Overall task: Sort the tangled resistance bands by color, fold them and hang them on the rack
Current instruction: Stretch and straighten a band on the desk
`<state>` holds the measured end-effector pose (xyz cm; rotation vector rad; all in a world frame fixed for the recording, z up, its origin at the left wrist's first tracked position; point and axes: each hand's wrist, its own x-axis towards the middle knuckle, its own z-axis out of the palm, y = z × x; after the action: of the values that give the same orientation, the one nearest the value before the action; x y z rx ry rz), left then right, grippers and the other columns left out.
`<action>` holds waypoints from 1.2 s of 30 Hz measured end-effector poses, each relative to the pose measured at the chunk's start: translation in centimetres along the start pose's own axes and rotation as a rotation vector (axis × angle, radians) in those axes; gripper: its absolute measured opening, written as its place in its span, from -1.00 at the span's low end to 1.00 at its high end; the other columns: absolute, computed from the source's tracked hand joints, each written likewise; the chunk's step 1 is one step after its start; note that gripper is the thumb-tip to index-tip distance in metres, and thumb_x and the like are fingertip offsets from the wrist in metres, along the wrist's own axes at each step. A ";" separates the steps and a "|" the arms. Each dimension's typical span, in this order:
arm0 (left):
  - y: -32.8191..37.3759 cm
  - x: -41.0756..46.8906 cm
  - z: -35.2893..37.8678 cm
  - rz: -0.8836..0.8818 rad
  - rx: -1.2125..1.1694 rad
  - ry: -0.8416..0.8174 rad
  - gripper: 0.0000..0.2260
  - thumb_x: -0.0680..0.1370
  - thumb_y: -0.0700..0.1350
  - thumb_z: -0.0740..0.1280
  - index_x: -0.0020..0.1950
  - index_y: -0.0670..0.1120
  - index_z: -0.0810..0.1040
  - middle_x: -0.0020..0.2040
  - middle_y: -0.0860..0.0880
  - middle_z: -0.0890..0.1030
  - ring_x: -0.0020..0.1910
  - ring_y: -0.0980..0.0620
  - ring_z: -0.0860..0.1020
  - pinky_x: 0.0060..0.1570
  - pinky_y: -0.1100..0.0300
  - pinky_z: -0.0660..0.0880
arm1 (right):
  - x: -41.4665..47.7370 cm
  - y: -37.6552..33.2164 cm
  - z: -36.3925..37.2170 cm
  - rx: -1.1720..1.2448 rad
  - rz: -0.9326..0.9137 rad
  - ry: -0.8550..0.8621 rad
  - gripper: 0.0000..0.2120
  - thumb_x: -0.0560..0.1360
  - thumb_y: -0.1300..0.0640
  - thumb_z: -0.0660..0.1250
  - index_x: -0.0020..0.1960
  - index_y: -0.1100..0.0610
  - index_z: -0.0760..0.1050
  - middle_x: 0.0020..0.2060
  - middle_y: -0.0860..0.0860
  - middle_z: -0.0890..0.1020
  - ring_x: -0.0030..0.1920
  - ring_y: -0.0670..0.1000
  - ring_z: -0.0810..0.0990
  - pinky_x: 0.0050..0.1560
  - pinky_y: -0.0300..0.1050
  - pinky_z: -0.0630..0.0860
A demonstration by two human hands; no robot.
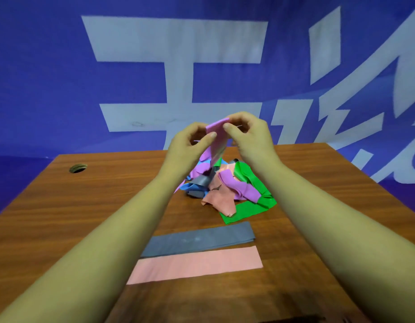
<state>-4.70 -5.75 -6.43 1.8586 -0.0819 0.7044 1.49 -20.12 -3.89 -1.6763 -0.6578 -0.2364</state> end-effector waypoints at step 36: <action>-0.8 -14.9 2.3 -0.598 0.054 -0.514 -0.90 0.50 -0.12 0.44 -0.04 -0.12 0.62 -0.19 -0.16 0.61 -0.23 0.00 0.52 -0.21 0.15 0.46 | -13.1 7.6 -16.2 -0.040 0.604 0.332 -0.78 0.51 0.31 0.31 -0.31 0.15 0.48 -0.44 0.11 0.51 -0.48 -0.02 0.45 -0.51 -0.23 0.40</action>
<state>-15.69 -11.49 -15.10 1.9371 0.1594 -0.1883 -1.81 -39.99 -13.28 -1.7430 0.1116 -0.0879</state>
